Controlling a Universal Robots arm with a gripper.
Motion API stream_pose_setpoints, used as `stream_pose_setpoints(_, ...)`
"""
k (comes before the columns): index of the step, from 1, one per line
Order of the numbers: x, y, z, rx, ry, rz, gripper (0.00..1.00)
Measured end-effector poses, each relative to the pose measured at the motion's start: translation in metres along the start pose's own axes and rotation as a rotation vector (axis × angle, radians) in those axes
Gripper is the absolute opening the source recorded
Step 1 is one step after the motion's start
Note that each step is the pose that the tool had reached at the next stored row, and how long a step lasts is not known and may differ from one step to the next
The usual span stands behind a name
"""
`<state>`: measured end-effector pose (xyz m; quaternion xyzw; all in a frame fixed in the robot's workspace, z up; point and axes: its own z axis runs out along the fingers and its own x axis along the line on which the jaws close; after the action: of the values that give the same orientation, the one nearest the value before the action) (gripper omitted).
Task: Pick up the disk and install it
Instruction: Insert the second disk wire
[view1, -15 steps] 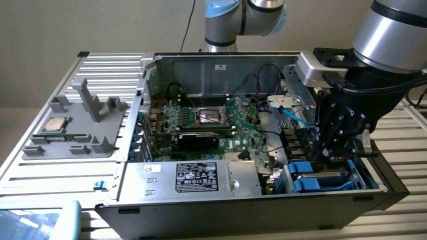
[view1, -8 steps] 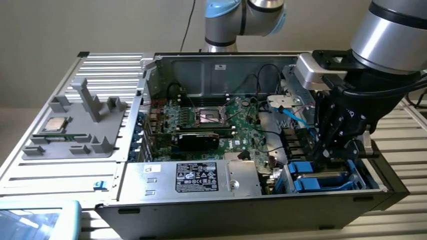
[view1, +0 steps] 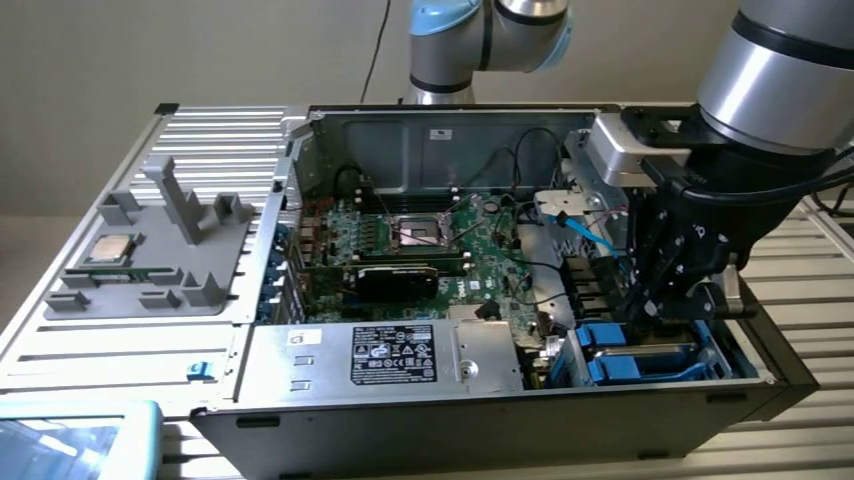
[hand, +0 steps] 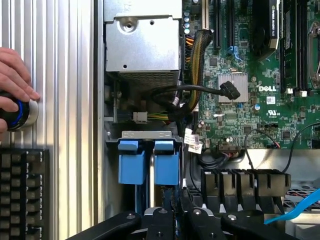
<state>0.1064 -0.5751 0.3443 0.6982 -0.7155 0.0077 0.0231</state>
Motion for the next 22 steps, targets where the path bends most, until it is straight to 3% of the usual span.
stream_pose_setpoints(22, 0.0011, -0.0007, 0.0039, 0.0069, -0.0010, 0.000, 0.16)
